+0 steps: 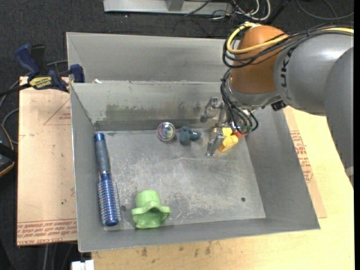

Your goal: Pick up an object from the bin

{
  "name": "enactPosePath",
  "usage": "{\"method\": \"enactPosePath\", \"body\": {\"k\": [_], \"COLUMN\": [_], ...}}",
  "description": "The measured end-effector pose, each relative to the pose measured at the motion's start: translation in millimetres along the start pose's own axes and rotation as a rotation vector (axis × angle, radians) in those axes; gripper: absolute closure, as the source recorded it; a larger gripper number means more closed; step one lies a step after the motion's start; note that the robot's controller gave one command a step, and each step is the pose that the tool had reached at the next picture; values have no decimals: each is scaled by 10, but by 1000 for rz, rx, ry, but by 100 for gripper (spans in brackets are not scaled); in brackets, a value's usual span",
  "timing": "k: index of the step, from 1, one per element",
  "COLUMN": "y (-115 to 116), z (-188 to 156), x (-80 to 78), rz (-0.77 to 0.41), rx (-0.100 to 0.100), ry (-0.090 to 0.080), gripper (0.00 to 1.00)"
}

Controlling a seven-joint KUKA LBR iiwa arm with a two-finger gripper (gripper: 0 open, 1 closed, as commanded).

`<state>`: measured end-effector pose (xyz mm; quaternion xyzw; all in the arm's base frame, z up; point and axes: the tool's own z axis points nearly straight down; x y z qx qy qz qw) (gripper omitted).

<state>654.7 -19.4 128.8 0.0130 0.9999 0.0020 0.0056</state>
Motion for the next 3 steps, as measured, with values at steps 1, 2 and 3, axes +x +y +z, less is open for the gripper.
{"method": "enactPosePath", "body": {"k": [1, 2, 3], "y": [283, 272, 413], "z": [488, 461, -1653], "x": [43, 30, 59], "rz": [159, 159, -216], "rx": [2, 4, 3], "ry": [11, 8, 0], "gripper": [0, 100, 100]}}
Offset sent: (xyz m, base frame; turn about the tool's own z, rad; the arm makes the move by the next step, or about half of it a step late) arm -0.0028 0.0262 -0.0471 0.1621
